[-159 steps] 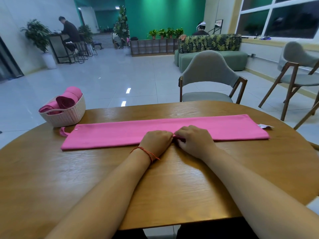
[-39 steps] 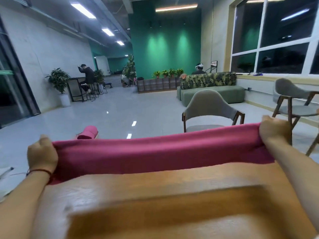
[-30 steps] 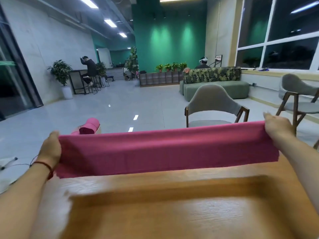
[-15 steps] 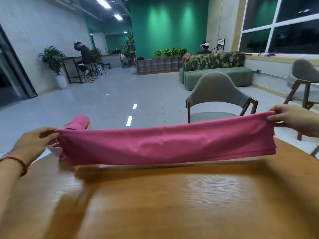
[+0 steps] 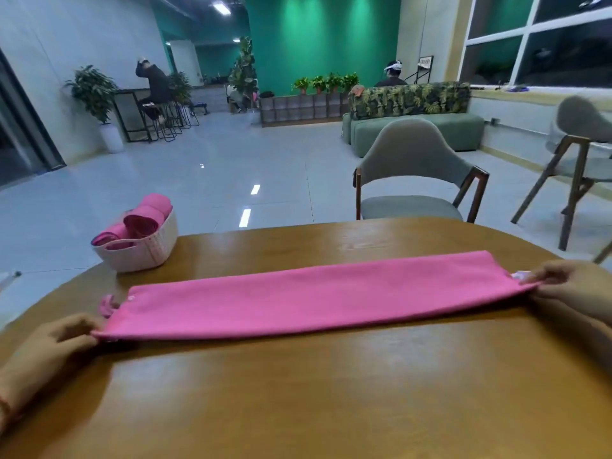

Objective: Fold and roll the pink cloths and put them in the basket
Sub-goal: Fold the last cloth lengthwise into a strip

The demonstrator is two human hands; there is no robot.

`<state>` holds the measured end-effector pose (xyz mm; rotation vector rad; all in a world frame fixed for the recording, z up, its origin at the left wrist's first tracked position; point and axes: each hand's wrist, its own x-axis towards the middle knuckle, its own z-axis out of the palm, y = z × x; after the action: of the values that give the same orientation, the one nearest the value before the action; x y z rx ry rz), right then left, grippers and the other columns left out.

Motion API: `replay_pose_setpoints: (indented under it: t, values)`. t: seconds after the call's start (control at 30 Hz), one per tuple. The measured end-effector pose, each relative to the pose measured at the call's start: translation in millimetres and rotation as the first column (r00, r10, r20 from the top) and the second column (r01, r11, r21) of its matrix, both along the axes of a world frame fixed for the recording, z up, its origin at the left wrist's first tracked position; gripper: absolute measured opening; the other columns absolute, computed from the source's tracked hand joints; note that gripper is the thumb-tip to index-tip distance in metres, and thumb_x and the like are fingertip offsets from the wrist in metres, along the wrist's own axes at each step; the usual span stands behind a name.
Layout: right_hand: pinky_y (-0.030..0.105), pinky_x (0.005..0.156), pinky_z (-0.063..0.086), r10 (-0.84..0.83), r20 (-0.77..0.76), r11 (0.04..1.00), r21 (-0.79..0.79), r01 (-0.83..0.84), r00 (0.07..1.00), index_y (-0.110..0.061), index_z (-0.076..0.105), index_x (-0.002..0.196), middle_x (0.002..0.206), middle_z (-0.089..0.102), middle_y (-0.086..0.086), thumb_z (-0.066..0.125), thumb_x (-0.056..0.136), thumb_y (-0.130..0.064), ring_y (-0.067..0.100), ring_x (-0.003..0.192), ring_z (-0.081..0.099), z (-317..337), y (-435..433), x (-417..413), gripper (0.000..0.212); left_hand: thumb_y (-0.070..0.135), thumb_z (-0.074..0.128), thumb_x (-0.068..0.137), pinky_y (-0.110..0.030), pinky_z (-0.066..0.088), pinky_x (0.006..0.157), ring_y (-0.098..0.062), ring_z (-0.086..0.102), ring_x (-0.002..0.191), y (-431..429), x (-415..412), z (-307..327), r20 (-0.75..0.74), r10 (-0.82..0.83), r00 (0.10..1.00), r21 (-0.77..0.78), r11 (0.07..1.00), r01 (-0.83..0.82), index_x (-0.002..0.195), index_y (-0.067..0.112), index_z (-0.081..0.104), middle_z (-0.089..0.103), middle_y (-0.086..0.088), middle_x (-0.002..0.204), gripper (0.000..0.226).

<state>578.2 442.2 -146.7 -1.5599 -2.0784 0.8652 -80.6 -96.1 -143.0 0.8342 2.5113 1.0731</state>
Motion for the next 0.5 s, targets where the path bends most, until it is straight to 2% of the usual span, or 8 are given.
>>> replay_pose_setpoints:
  t: [0.07,0.13,0.2,0.27,0.33,0.4,0.5]
  values:
    - [0.01,0.064,0.052,-0.061,0.052,0.997,0.058,0.058,0.997,-0.041,0.081,0.079,0.083,0.079,-0.015,0.08,0.079,0.007,0.006,0.077,0.073,-10.9,-16.4,7.4,0.048,-0.014,0.063,0.09,-0.015,0.047,0.052,-0.02,0.064,0.061,-7.8,13.8,-2.3,0.048,-0.001,0.999,0.011,1.0,0.0,0.081,0.007,0.069,0.071,-0.023,0.076,0.024]
    - [0.007,0.06,0.049,-0.081,0.096,0.982,0.179,0.063,0.992,-0.035,0.082,0.076,0.078,0.077,-0.017,0.079,0.079,0.008,0.012,0.076,0.072,-13.3,-26.6,13.7,0.043,-0.011,0.063,0.089,-0.018,0.048,0.051,-0.024,0.063,0.058,-10.6,21.2,-4.3,0.039,-0.028,0.999,0.055,0.998,0.026,0.078,0.007,0.067,0.067,-0.03,0.075,0.022]
    - [0.015,0.063,0.054,-0.106,0.101,0.971,0.227,0.081,0.989,-0.034,0.081,0.074,0.075,0.077,-0.015,0.08,0.08,0.004,0.019,0.082,0.073,-5.6,-39.7,13.9,0.039,-0.015,0.059,0.088,-0.019,0.046,0.049,-0.024,0.06,0.057,-13.8,27.7,-3.2,0.018,-0.027,0.999,0.038,0.999,0.026,0.076,0.004,0.064,0.065,-0.027,0.071,0.023]
    - [0.034,0.073,0.06,-0.049,0.168,0.975,0.22,0.011,0.985,-0.044,0.079,0.075,0.078,0.077,-0.015,0.08,0.08,0.0,0.019,0.085,0.073,-5.2,-40.7,19.4,0.044,-0.016,0.055,0.086,-0.031,0.048,0.057,-0.027,0.058,0.063,-14.0,26.8,-2.6,-0.034,-0.035,0.999,-0.016,0.999,0.034,0.072,0.008,0.064,0.062,-0.025,0.072,0.028]
    - [0.042,0.081,0.058,-0.036,0.219,0.972,0.233,-0.016,0.975,-0.049,0.078,0.074,0.087,0.078,-0.01,0.074,0.084,0.0,0.017,0.086,0.071,-2.9,-45.9,18.3,0.05,-0.009,0.054,0.08,-0.05,0.047,0.067,-0.032,0.057,0.074,-13.3,19.6,-2.8,-0.15,0.011,0.989,-0.043,0.999,-0.018,0.072,0.014,0.067,0.061,-0.023,0.078,0.028]
    - [0.043,0.084,0.054,-0.005,0.234,0.974,0.222,-0.048,0.972,-0.042,0.078,0.074,0.099,0.076,-0.003,0.063,0.092,-0.002,0.019,0.088,0.066,10.4,-58.3,6.7,0.047,-0.001,0.056,0.079,-0.052,0.047,0.076,-0.032,0.057,0.086,-6.2,10.6,-7.7,-0.29,0.024,0.957,-0.038,0.999,-0.036,0.074,0.02,0.069,0.062,-0.01,0.089,0.025]
    - [0.04,0.089,0.049,0.038,0.303,0.94,0.314,-0.137,0.952,-0.043,0.074,0.092,0.114,0.069,-0.009,0.052,0.101,-0.015,0.016,0.1,0.06,27.3,-98.0,-31.7,0.037,0.027,0.051,0.086,-0.048,0.047,0.089,-0.03,0.06,0.098,26.7,31.5,-14.0,-0.425,-0.072,0.902,-0.04,0.997,0.061,0.087,0.032,0.065,0.066,-0.003,0.101,0.015]
